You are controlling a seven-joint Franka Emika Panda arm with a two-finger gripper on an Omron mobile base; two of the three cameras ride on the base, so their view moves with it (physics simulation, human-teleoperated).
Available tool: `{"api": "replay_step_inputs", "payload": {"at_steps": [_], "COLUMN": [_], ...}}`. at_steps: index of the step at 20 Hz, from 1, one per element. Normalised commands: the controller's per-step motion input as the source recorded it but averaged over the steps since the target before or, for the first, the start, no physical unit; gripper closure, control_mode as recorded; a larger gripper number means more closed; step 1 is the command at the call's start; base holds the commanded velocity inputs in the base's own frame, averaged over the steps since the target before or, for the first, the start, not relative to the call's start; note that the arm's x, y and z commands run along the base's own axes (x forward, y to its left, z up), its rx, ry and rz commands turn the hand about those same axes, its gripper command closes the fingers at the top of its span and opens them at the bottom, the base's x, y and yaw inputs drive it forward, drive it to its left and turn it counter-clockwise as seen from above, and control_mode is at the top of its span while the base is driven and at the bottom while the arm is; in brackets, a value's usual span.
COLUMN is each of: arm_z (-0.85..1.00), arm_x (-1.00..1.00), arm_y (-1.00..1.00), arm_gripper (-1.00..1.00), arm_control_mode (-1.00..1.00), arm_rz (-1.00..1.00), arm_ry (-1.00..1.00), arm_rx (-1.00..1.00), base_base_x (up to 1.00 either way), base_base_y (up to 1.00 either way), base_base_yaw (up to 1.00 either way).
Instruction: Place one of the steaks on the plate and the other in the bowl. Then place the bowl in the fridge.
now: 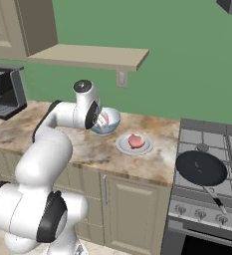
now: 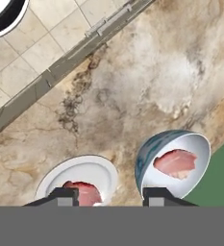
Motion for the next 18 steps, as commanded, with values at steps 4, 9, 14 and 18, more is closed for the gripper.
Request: {"api": "replay_step_inputs", "payload": {"at_steps": [4,9,14,18], "arm_z": [-0.23,-0.27,-0.23,-0.26], "arm_x": [0.21,0.33,0.48,0.42], "arm_y": [-0.06,-0.01,0.00,0.00], "arm_gripper": [-1.00,-1.00,-1.00,-1.00], "arm_control_mode": [-1.00,-1.00,-1.00,-1.00], "arm_rz": [0.00,0.00,0.00,0.00], "arm_ry": [0.00,0.00,0.00,0.00], "arm_rx": [0.07,0.03,0.01,0.04], "base_base_x": [0.00,0.00,0.00,0.00], "base_base_y": [0.00,0.00,0.00,0.00], "base_base_yaw": [0.00,0.00,0.00,0.00]}}
